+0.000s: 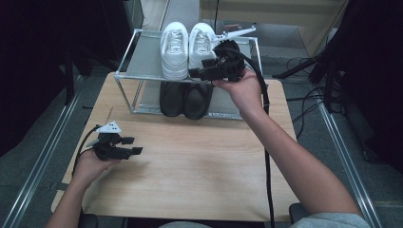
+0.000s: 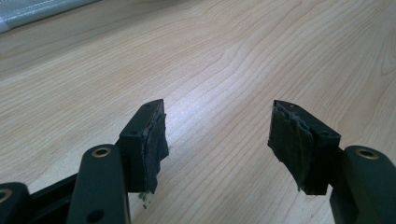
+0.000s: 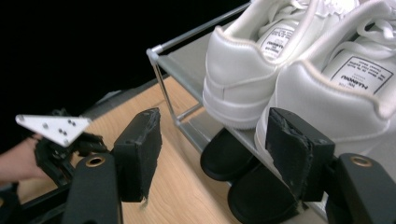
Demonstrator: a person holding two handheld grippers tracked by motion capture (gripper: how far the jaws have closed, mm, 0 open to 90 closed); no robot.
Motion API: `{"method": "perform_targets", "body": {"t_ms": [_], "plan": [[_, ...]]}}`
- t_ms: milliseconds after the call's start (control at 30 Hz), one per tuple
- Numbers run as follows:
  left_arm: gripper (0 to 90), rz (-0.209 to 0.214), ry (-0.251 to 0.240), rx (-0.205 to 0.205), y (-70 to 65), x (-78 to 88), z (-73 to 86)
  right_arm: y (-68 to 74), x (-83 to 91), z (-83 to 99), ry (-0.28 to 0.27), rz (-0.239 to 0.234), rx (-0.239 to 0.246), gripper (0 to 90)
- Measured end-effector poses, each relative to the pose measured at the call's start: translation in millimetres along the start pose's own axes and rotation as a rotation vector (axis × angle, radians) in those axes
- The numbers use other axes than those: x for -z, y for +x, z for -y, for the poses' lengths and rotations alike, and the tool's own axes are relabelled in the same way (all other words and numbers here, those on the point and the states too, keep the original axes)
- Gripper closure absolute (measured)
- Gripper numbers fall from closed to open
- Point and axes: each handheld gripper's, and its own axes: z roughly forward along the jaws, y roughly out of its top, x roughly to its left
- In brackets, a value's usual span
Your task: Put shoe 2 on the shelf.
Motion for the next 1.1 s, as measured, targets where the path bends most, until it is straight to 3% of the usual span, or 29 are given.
{"method": "perform_targets", "body": {"t_ms": [200,367,533,767,867,1100], "plan": [[36.6,0.002,0.011,-0.004,-0.9,-1.2,0.0,0.0,1.4,26.0,-0.004,-0.02,-0.023,36.2],[36.5,-0.001,0.013,-0.004,-0.9,-1.3,0.1,2.2,3.0,45.7,-0.027,-0.017,0.015,35.3],[36.4,-0.001,0.014,-0.001,-1.4,-2.1,0.5,2.4,-0.9,69.3,-0.005,-0.017,0.019,34.7],[36.2,-0.003,0.027,-0.011,-1.5,-3.3,0.6,-4.0,-9.5,106.2,0.014,-0.066,-0.005,33.0],[36.2,-0.004,0.03,-0.014,-1.6,-3.5,0.8,-5.7,-12.1,121.3,0.031,-0.066,0.004,31.8],[36.1,-0.005,0.038,-0.013,-2.3,-5.0,1.1,-6.4,-8.4,148.8,0.022,-0.085,0.0,27.5]]}}
